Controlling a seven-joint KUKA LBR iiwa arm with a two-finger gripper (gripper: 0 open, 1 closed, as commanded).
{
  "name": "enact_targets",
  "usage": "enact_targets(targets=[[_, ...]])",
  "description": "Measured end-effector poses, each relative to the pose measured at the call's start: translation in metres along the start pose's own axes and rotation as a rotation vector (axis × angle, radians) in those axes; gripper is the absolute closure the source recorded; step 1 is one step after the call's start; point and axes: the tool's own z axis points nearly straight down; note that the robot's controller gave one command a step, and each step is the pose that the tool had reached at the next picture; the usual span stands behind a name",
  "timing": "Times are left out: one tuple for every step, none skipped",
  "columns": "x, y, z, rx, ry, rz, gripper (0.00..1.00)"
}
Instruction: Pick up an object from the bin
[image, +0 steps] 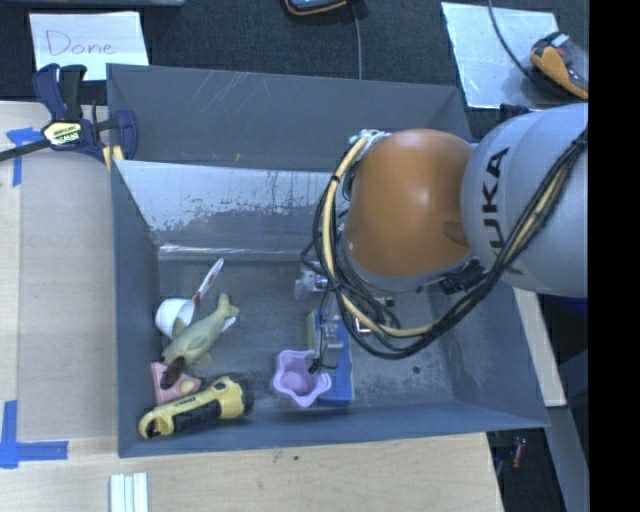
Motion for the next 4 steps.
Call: enact_targets(targets=[[-0.002, -0.001, -0.004, -0.001, -0.008, 0.003, 0.00], [0.003, -0.050, 0.133, -0.007, -0.031, 0.038, 0.00], [0.004, -0.049, 0.133, -0.006, -0.031, 0.034, 0.00], [0.017, -0.107, 0.107, -0.006, -0.028, 0.184, 0.00]])
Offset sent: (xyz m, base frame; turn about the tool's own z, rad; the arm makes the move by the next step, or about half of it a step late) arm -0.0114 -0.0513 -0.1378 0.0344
